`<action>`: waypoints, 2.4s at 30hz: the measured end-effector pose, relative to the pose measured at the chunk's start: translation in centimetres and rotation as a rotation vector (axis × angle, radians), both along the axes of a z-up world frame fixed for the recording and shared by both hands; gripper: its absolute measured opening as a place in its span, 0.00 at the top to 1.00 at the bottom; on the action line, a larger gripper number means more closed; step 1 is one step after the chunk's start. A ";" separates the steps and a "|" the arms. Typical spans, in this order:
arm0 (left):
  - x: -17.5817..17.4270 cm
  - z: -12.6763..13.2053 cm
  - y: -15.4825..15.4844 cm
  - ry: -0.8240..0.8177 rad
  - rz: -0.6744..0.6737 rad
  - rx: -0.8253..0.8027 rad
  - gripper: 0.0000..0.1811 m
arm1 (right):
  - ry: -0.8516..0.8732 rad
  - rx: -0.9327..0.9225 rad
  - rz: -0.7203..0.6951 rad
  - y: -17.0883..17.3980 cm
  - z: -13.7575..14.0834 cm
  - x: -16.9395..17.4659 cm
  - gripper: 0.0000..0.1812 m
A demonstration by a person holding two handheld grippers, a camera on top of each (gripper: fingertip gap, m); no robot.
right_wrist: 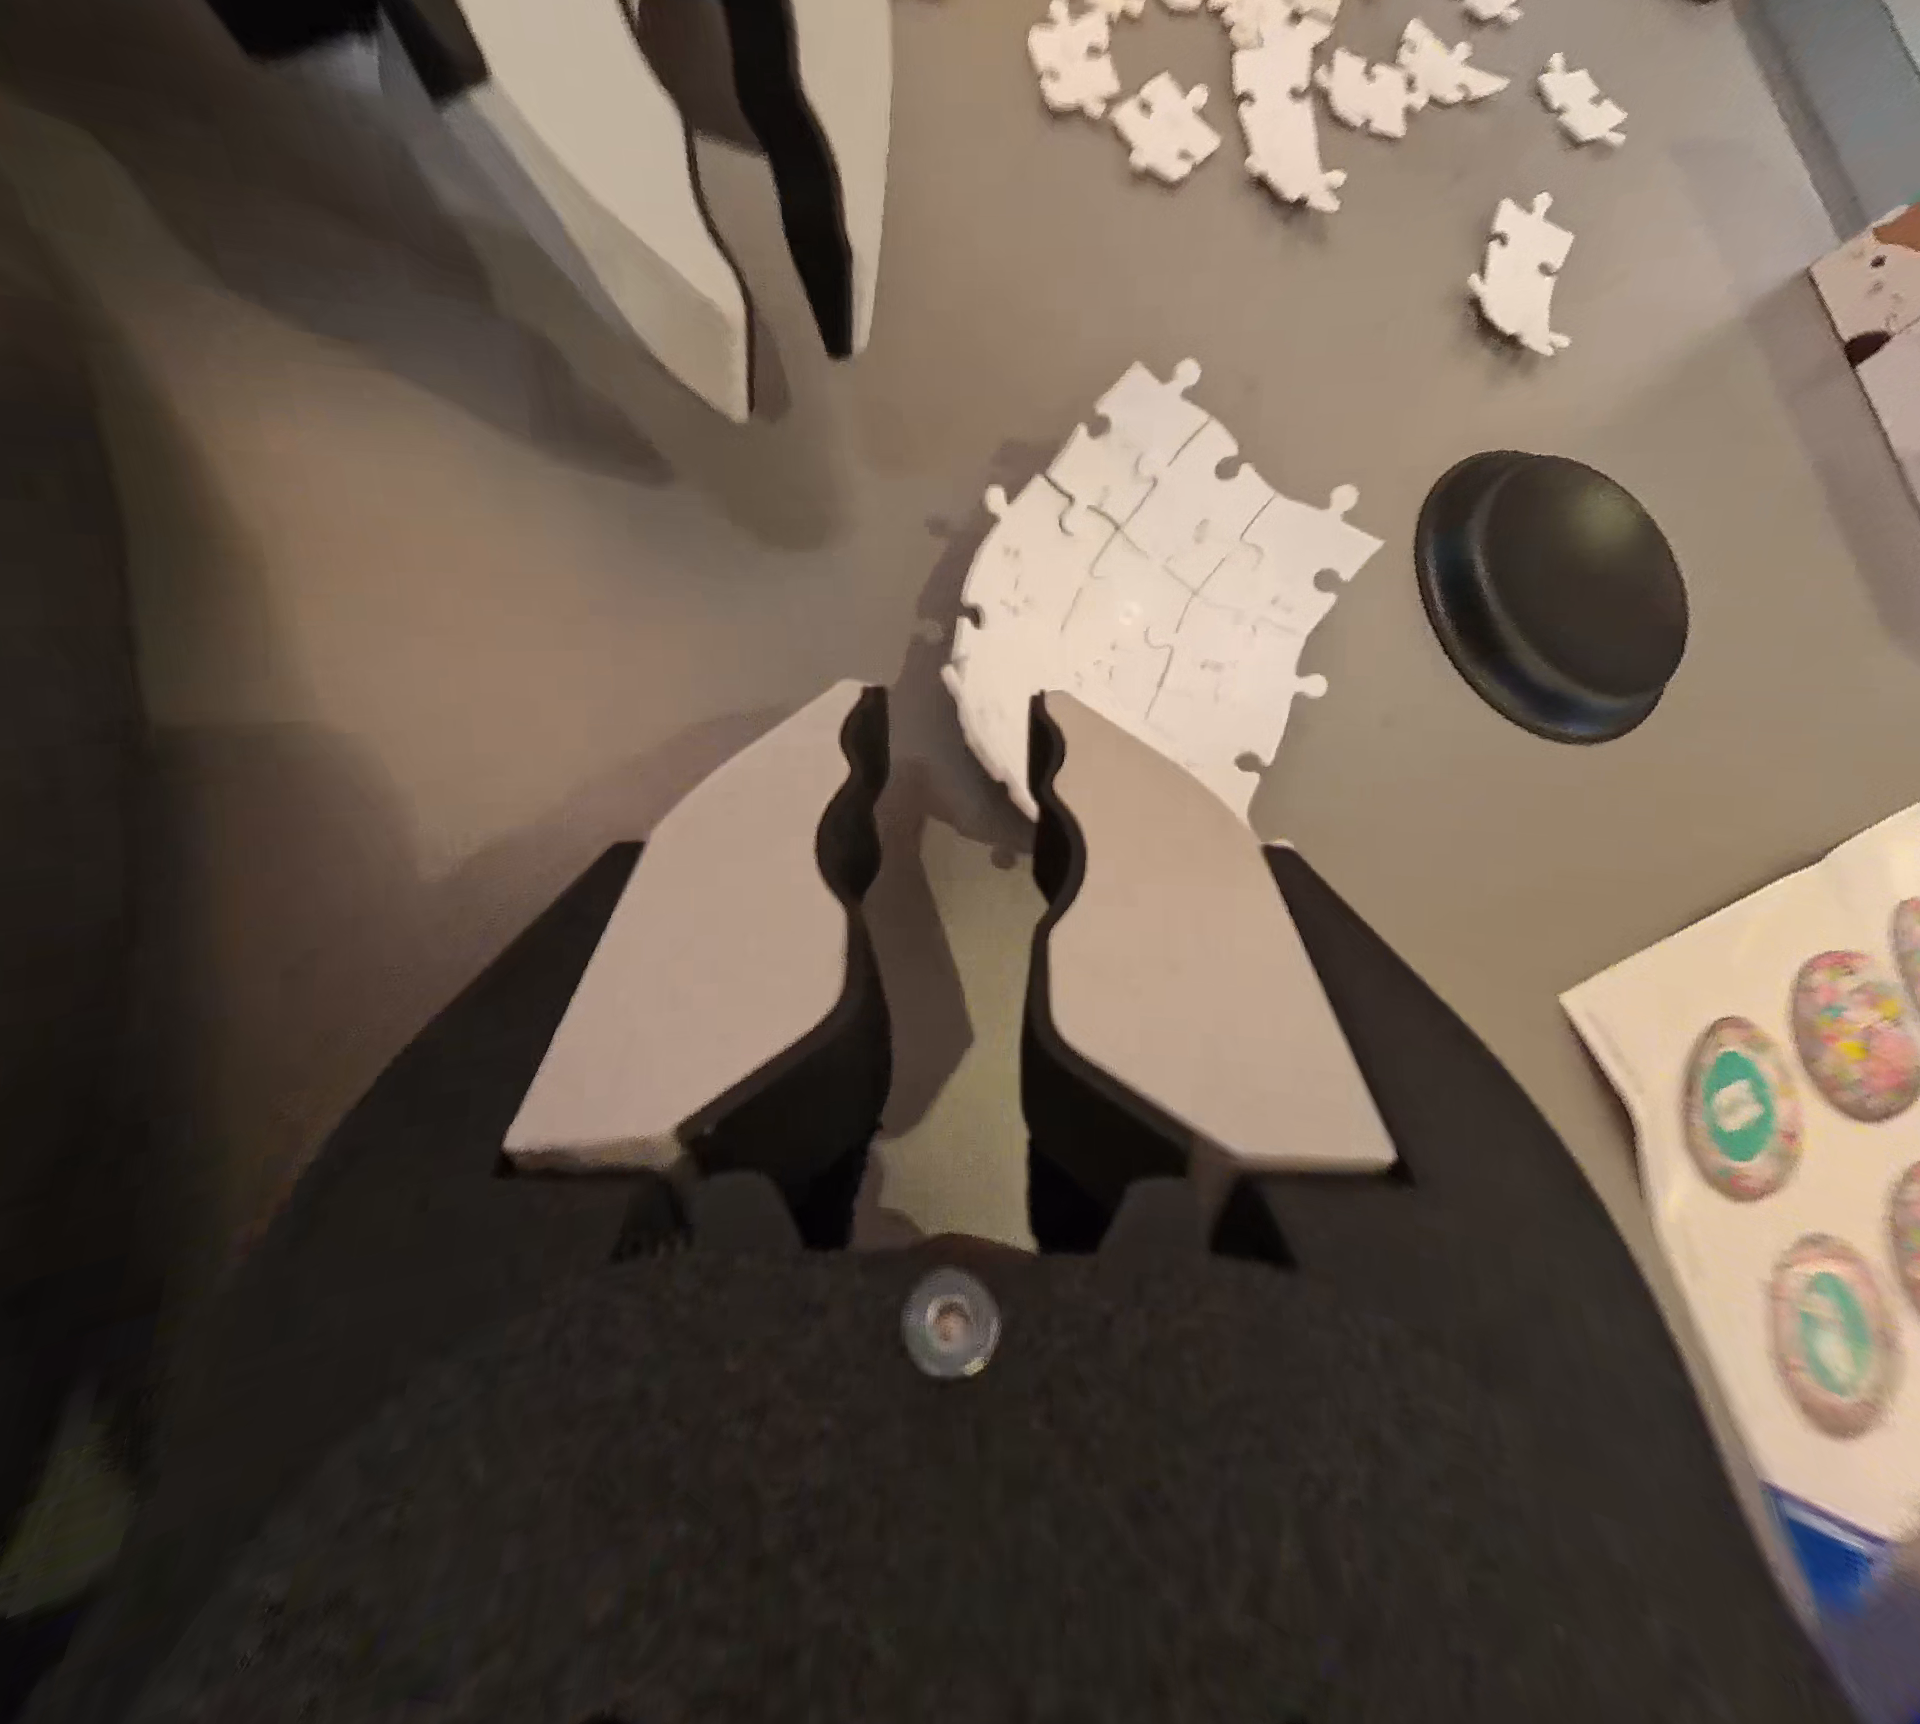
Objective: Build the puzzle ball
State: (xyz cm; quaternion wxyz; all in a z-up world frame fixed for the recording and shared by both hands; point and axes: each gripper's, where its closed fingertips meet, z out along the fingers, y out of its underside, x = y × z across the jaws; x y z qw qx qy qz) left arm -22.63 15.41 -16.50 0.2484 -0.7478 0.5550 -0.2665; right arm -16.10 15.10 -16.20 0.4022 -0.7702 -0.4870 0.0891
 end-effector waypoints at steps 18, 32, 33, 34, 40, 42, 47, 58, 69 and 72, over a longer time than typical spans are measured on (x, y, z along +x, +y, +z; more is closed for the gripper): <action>-1.2 0.3 -0.4 -0.062 0.021 0.037 0.86 | -0.522 0.161 0.200 1.8 -2.1 0.7 0.97; -1.7 0.6 -0.2 -0.062 0.032 0.051 0.86 | -0.518 0.147 0.208 2.3 -1.7 0.7 0.99; -1.6 0.6 -0.2 -0.061 0.032 0.051 0.86 | -0.516 0.150 0.206 2.3 -1.7 0.8 0.99; -1.6 0.6 -0.2 -0.061 0.033 0.051 0.86 | -0.515 0.159 0.207 2.4 -1.6 0.8 0.99; -1.5 0.4 -0.2 -0.056 0.031 0.049 0.86 | -0.506 0.207 0.210 2.3 -1.7 0.9 0.94; -1.5 0.3 -0.3 -0.055 0.029 0.046 0.86 | -0.482 0.210 0.212 2.1 -1.6 0.9 0.94; -1.4 0.2 -0.4 -0.054 0.025 0.038 0.86 | -0.431 0.196 0.183 1.4 -1.3 1.2 0.91; -1.5 0.3 -0.5 -0.062 0.024 0.033 0.86 | -0.044 0.031 -0.142 0.7 1.3 4.0 0.88; -0.8 0.9 -1.3 -0.115 -0.007 -0.025 0.86 | 0.548 -0.325 -0.671 0.2 -0.3 2.7 0.78; -0.6 1.4 -1.7 -0.139 -0.020 -0.037 0.86 | 0.470 -0.271 -0.724 1.4 -0.8 2.9 0.79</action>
